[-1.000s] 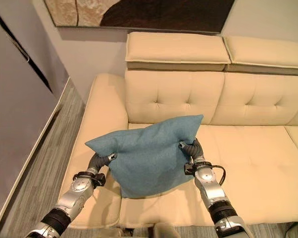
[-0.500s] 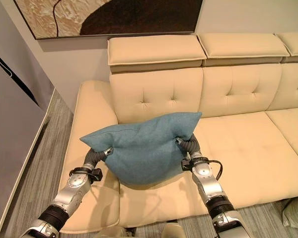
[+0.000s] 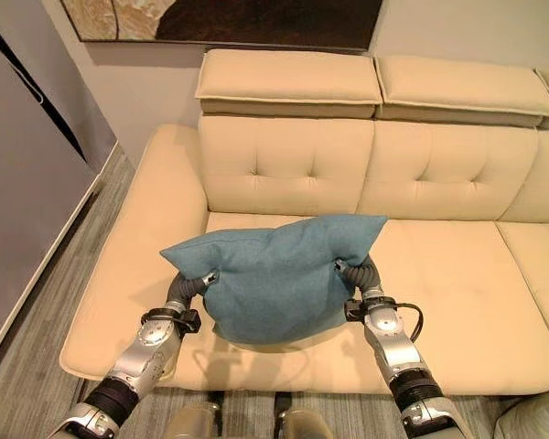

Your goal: Pick up all the scattered cushions and arrange them neatly on the sofa.

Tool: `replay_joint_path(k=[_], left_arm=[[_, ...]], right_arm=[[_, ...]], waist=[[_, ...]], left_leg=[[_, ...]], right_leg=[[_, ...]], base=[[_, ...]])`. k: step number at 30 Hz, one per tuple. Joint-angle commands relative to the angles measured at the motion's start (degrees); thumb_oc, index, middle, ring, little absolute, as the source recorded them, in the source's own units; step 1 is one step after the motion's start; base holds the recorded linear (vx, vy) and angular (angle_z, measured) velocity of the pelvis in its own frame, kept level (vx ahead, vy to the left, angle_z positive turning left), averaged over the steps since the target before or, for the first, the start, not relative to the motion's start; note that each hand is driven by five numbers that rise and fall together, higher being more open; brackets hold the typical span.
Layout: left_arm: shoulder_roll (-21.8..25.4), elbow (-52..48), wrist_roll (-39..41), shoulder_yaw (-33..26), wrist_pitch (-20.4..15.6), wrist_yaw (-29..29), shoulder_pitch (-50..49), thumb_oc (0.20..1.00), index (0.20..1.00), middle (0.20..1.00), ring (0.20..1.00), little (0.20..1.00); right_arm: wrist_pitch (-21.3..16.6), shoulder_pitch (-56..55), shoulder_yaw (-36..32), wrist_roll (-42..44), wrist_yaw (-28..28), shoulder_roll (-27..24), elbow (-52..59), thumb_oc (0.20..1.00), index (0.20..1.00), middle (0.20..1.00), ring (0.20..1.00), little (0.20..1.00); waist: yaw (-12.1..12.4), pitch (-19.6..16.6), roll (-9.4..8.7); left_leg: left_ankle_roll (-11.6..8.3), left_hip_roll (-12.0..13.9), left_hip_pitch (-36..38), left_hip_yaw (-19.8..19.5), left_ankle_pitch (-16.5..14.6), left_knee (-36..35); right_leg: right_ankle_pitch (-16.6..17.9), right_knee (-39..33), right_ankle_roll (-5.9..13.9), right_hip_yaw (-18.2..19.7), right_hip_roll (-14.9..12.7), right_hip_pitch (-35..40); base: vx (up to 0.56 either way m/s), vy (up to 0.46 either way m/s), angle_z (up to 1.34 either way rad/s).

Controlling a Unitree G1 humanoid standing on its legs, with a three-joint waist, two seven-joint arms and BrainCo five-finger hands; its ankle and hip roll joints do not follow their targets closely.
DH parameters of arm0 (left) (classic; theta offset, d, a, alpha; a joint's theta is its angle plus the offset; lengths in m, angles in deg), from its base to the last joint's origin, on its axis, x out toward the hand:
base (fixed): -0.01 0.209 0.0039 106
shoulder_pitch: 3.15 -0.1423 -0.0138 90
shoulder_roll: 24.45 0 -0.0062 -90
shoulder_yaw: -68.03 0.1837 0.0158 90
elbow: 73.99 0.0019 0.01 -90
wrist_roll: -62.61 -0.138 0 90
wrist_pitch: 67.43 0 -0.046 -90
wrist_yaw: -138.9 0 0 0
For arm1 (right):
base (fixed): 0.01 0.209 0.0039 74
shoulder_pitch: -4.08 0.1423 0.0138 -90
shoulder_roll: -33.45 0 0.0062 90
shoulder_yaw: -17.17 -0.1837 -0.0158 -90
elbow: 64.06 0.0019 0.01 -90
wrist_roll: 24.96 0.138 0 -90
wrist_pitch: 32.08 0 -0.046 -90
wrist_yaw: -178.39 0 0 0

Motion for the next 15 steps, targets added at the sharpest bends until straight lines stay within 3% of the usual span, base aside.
replay_joint_path(k=[1, 10, 15], left_arm=[[-1.71, -5.70, -0.70, -0.33, -5.80, -0.68, 7.72, 0.200, 0.200, 0.200, 0.200, 0.200], [1.36, -5.98, -1.91, 0.58, -7.58, 3.25, 18.91, 0.200, 0.200, 0.200, 0.200, 0.200], [4.44, -1.21, -1.68, 2.11, -9.56, 7.80, 32.24, 0.200, 0.200, 0.200, 0.200, 0.200]], right_arm=[[-5.13, 3.72, 0.25, 0.66, -0.21, 1.80, 7.80, 0.200, 0.200, 0.200, 0.200, 0.200], [-5.65, 16.42, 5.31, -0.11, -2.88, 2.19, 7.12, 0.200, 0.200, 0.200, 0.200, 0.200], [-6.24, 31.38, 8.88, -0.04, -6.70, -0.08, 2.15, 0.200, 0.200, 0.200, 0.200, 0.200]], waist=[[1.29, -3.00, -0.89], [2.22, -1.76, 0.13], [2.68, -0.91, 0.33]], left_leg=[[-0.28, -0.29, 0.73, -0.64, -9.68, 1.56], [1.12, 0.12, -3.82, 0.58, -8.06, -2.02], [0.95, 0.61, -9.74, -0.51, -6.37, -2.45]], right_leg=[[2.81, -5.88, 5.90, 6.22, -0.28, 5.40], [4.62, -4.63, 5.96, 9.81, 0.16, -3.77], [6.43, -4.62, 6.31, 10.54, -0.22, -10.41]], base=[[0.06, 0.058, -0.34], [-0.02, 0.046, -0.39], [-0.05, 0.002, -0.10]])
